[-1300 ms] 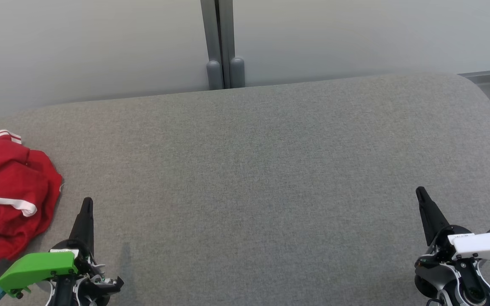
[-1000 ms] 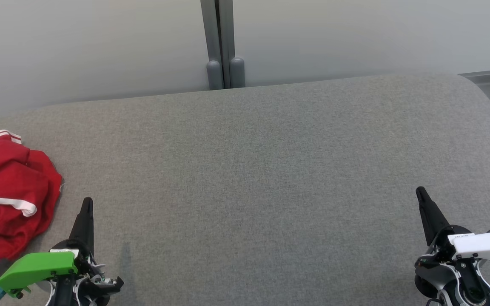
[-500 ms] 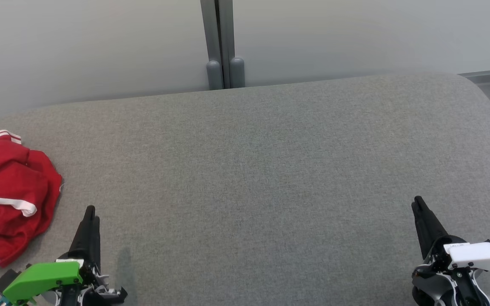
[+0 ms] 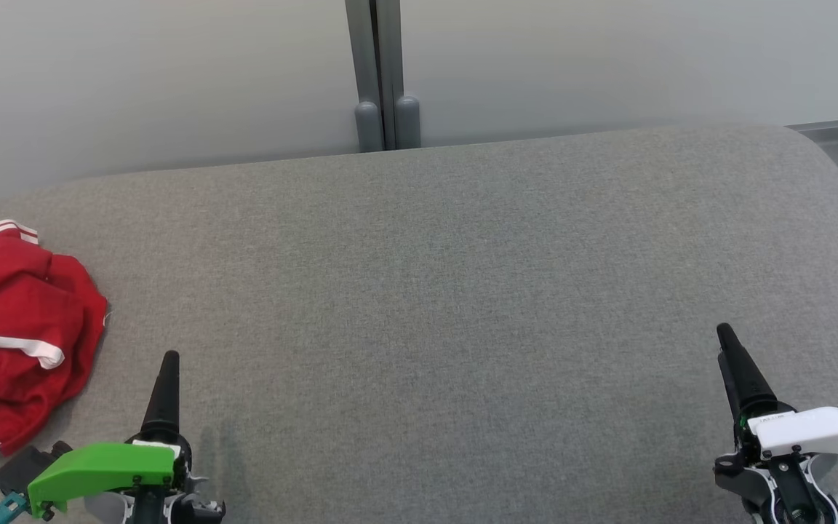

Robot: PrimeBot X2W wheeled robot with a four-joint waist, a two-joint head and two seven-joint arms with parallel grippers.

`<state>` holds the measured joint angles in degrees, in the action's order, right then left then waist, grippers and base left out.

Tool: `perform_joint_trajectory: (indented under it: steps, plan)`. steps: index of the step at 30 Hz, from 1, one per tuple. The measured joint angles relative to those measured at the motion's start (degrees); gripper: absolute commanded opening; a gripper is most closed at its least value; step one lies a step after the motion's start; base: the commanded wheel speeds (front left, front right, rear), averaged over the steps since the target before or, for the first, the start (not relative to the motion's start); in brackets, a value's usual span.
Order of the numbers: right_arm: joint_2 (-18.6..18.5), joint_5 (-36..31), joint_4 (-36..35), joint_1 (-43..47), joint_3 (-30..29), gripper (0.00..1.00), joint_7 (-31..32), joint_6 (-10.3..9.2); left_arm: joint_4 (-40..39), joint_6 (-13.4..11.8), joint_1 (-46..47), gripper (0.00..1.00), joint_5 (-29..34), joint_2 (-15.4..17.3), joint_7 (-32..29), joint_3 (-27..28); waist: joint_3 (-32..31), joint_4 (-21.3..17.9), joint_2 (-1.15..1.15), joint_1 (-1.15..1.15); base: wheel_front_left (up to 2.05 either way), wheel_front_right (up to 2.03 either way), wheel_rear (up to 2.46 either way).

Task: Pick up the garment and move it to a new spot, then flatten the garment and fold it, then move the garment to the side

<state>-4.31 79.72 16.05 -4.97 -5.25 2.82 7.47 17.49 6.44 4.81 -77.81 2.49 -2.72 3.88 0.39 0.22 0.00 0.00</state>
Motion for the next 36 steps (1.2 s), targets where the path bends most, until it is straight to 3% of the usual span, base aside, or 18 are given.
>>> perform_joint_trajectory:
  steps: [18,36]
  plan:
    - [-0.98,-19.75,-0.54,-0.99,1.12,1.00,-4.30,0.00,1.85,-2.63,1.43,1.00,21.15,0.78,4.34,-4.35,0.28,0.48,0.00,0.00,0.00,0.00,0.00]
    - [-1.58,-35.02,-0.42,-2.16,3.33,1.00,-7.78,0.01,3.24,-6.91,2.85,1.00,36.29,2.97,7.84,-9.67,0.54,1.22,0.00,0.00,0.00,0.00,0.00]
